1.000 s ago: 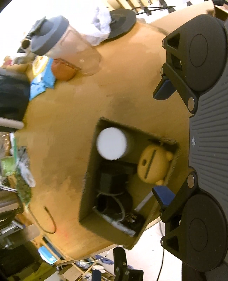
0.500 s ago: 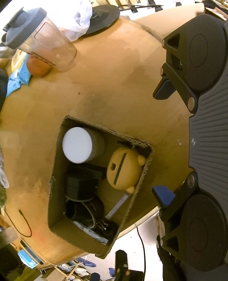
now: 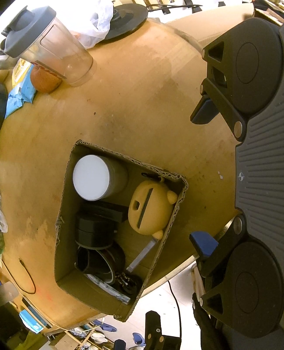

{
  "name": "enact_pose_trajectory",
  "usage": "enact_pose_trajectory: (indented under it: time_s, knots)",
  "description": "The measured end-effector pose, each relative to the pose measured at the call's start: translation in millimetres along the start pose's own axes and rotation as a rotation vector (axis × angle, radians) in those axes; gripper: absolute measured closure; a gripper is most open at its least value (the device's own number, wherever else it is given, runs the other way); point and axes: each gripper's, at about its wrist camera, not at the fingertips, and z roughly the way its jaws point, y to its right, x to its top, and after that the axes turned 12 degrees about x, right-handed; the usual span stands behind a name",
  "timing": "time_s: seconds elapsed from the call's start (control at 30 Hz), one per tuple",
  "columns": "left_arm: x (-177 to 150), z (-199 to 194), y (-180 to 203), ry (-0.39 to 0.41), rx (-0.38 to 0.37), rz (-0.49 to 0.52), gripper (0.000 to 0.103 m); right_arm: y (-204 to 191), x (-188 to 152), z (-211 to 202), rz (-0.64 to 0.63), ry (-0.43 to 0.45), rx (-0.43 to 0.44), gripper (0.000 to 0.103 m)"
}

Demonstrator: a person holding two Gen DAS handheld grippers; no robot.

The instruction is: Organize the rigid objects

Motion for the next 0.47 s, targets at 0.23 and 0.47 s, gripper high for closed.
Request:
enact_pose_trajectory:
  time_s: [0.23, 0.47]
  knots:
    - [-1.2, 0.0, -2.6, 0.003, -0.008, -0.012, 0.000, -1.1, -0.1, -0.5, 0.002, 0.005, 0.001, 0.000]
    - [-1.9, -1.2, -5.6, 0.013, -0.025, -0.020, 0.000, -2.4, 0.2, -2.2, 0.006, 0.015, 0.004, 0.000]
